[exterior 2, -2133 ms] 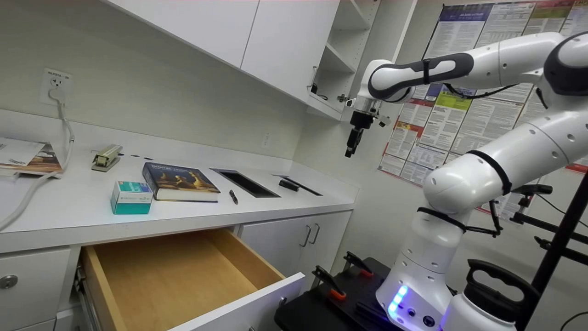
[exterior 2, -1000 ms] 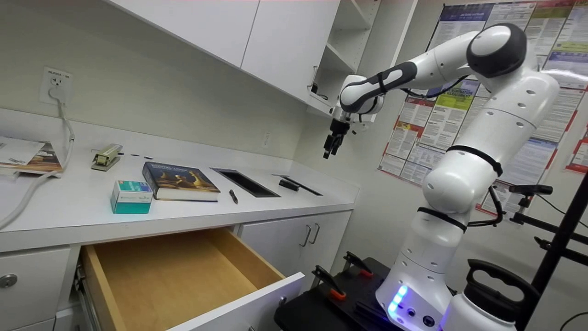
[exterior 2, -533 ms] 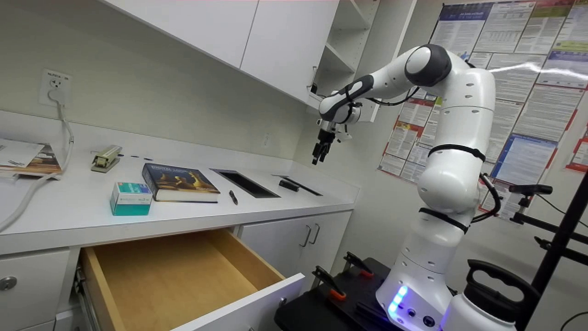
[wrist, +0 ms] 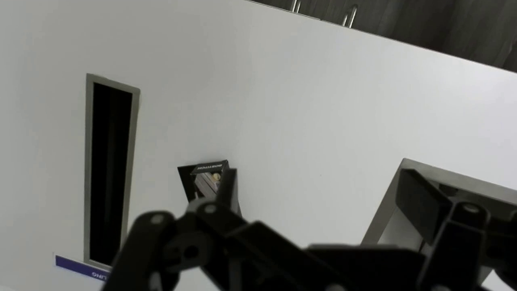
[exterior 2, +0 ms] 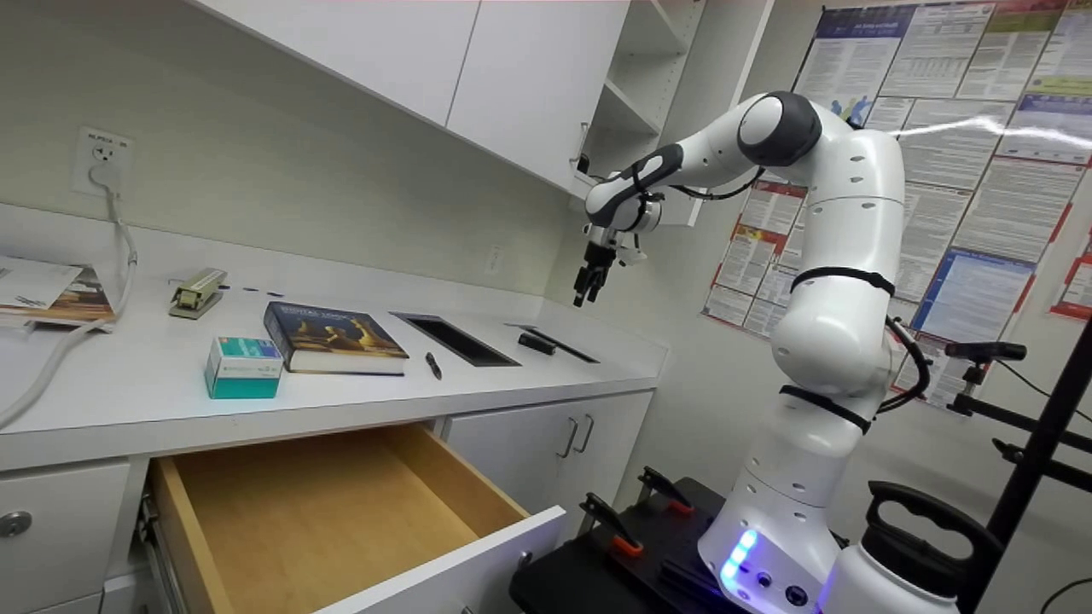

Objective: Pick up the black object and put it in the open drawer

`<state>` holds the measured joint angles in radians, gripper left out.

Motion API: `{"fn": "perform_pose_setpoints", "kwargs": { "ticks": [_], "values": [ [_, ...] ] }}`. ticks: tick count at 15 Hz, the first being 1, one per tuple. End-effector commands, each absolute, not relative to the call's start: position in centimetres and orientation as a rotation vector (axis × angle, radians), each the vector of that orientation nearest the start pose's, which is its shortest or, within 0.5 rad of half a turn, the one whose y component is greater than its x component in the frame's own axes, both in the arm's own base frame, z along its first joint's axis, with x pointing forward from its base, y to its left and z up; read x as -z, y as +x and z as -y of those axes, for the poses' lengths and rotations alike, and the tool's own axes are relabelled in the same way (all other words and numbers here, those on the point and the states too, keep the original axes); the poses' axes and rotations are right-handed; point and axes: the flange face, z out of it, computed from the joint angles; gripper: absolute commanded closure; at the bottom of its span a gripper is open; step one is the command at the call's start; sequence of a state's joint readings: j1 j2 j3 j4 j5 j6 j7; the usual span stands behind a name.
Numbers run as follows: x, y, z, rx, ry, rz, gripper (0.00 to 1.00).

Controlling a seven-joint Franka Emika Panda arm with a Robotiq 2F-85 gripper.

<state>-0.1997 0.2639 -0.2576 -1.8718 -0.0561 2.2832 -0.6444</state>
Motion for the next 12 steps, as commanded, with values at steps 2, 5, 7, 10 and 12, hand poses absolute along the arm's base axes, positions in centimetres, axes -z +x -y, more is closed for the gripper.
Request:
{"fn": "perform_pose_setpoints", "kwargs": {
  "ticks": [2,5,7,10,12],
  "values": [
    [-37.6,61.3,29.4,0.202,-3.214,0.275,0.0],
    [-36.0,64.1,31.4,0.274,-3.206,0.193,0.0],
    [-34.8,65.8,32.6,0.293,-3.228,0.181,0.0],
    [-33.0,67.8,34.0,0.292,-3.253,0.208,0.0],
    [-31.7,69.0,34.8,0.281,-3.259,0.236,0.0]
  ]
}}
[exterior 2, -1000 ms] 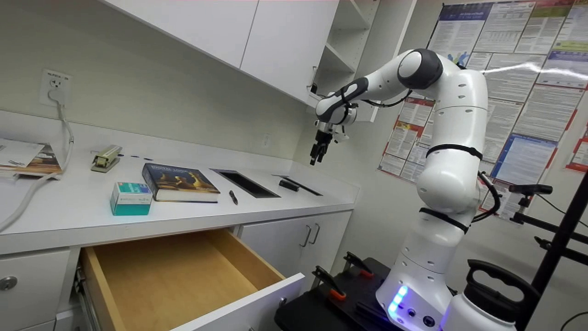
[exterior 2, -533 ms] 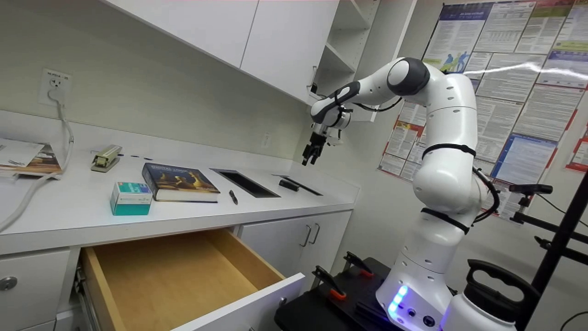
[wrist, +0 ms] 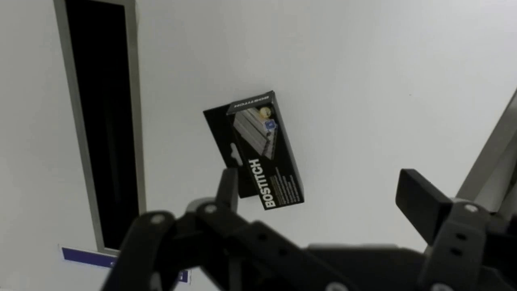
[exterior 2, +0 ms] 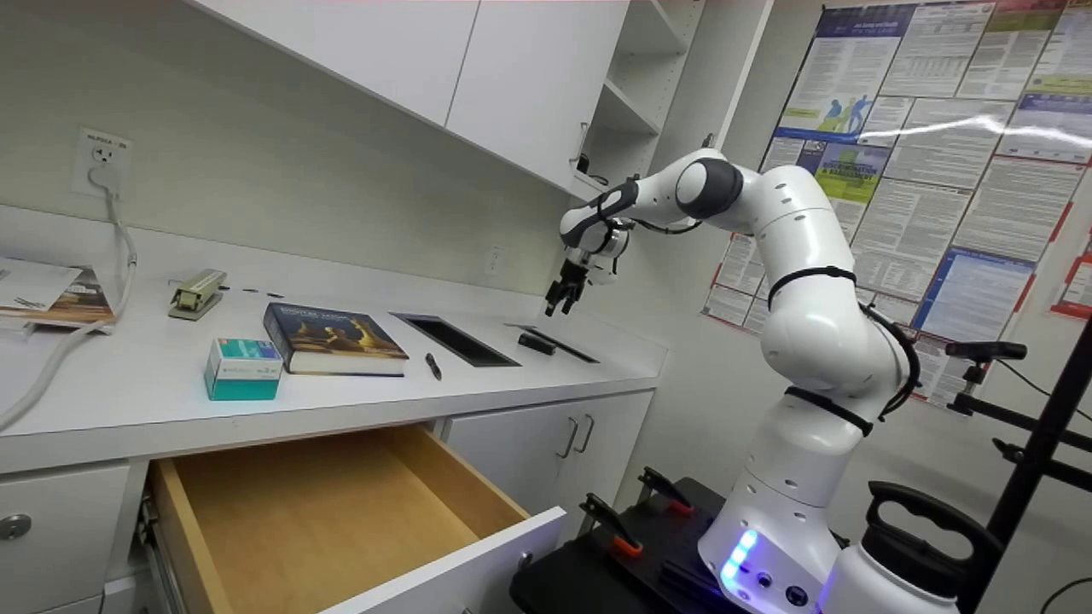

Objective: Pick up the black object and put it in the open drawer

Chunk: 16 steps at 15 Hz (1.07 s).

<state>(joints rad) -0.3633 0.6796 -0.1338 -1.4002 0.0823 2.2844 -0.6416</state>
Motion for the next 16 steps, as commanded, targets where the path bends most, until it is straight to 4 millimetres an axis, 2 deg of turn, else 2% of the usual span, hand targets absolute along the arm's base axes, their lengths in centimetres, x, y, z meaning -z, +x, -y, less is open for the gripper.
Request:
{"fn": "perform_pose_setpoints", "kwargs": {
  "ticks": [1,2,3,5,7,10,16],
  "values": [
    [-31.1,69.5,35.0,0.276,-3.254,0.241,0.0],
    [-30.7,69.8,35.0,0.249,-3.257,0.222,0.0],
    [-30.8,68.6,34.5,0.279,-3.251,0.234,0.0],
    [-29.9,69.3,34.7,0.268,-3.253,0.241,0.0],
    [-29.8,69.5,34.9,0.271,-3.256,0.243,0.0],
    [-29.7,70.1,35.3,0.328,-3.333,0.421,0.0],
    [-27.1,70.4,36.3,0.294,-3.303,0.729,0.0]
  ]
}}
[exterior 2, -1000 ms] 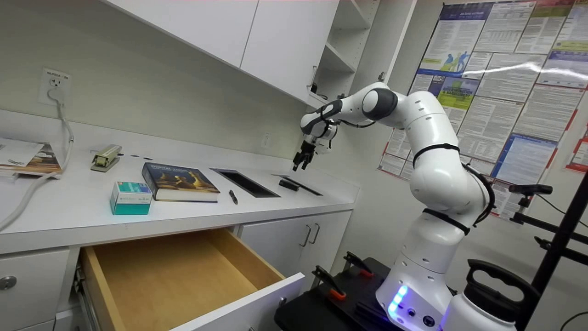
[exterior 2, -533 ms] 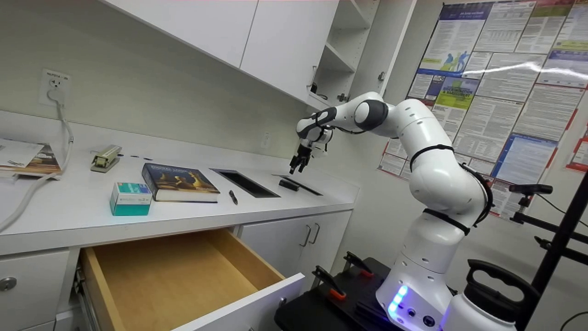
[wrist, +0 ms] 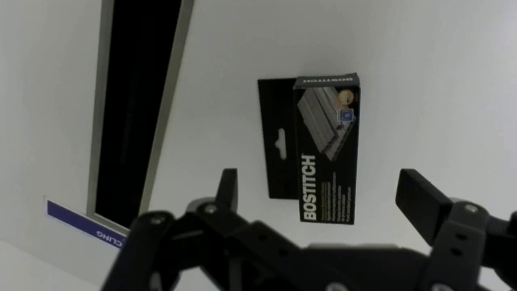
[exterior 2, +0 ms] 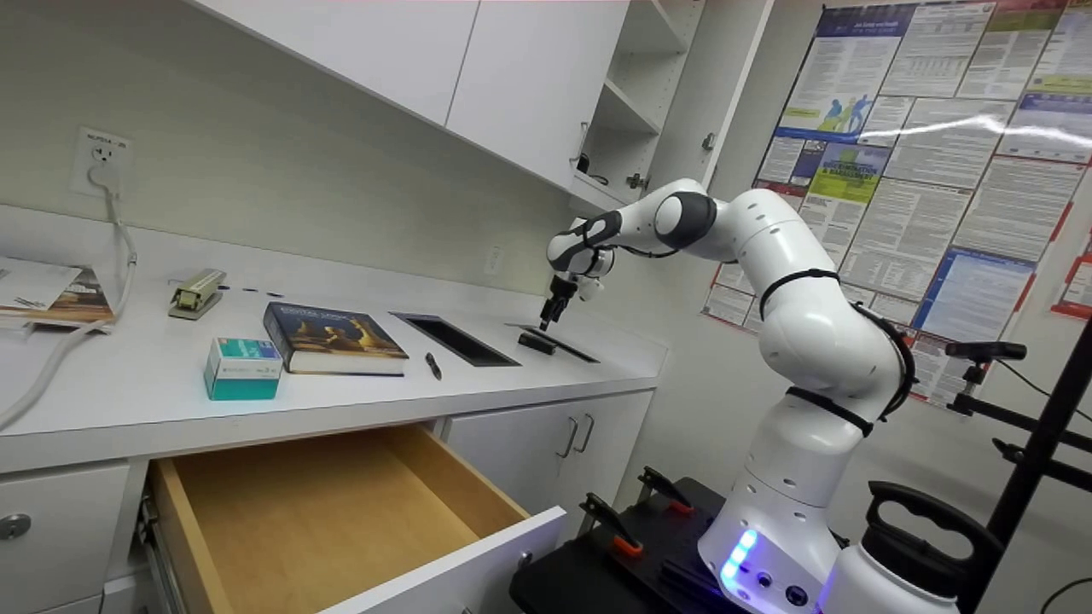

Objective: Pick up the black object and put it in the open drawer

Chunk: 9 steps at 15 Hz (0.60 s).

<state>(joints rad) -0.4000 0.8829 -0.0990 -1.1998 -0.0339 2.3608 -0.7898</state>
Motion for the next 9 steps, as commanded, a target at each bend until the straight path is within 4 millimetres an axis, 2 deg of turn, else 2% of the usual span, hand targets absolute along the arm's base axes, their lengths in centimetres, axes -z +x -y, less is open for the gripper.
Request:
{"fn": "perform_pose_setpoints", "kwargs": {
  "ticks": [1,9],
  "values": [
    [-26.8,70.3,36.6,0.294,-3.286,0.761,0.0],
    [-24.5,70.5,38.2,0.319,-3.178,0.904,0.0]
  ]
}}
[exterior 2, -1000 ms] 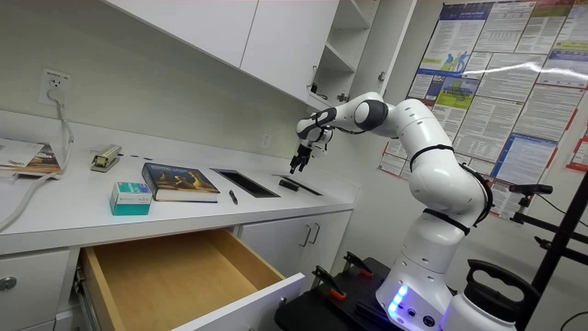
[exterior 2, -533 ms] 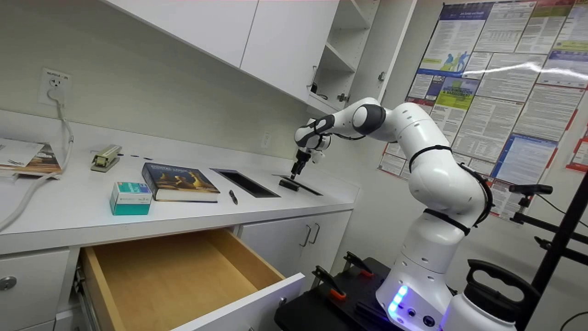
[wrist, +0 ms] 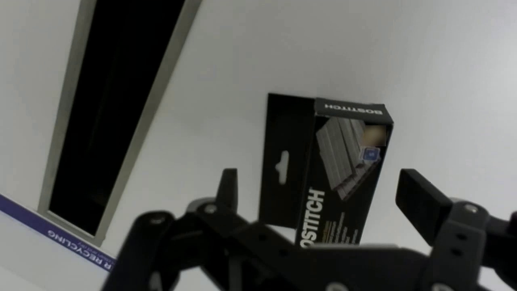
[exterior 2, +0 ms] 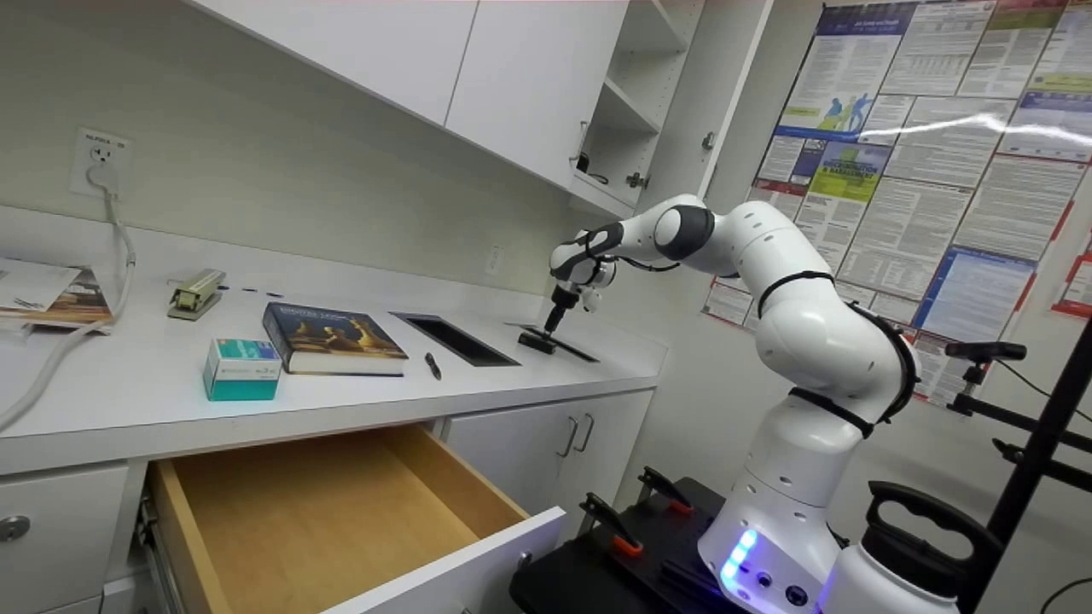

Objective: Pick up the black object and put it in the open drawer

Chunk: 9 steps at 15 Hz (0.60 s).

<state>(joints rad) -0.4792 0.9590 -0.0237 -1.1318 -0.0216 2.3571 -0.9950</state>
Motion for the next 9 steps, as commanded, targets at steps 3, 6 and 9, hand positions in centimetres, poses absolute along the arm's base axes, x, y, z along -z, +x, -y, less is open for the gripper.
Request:
{"fn": "perform_pose_setpoints", "kwargs": {
  "ticks": [3,6,9],
  "values": [
    [-23.7,70.9,38.1,0.322,-3.159,0.927,0.0],
    [-23.0,71.5,37.5,0.305,-3.145,0.917,0.28],
    [-22.5,72.0,37.0,0.287,-3.127,0.912,0.51]
  ]
}}
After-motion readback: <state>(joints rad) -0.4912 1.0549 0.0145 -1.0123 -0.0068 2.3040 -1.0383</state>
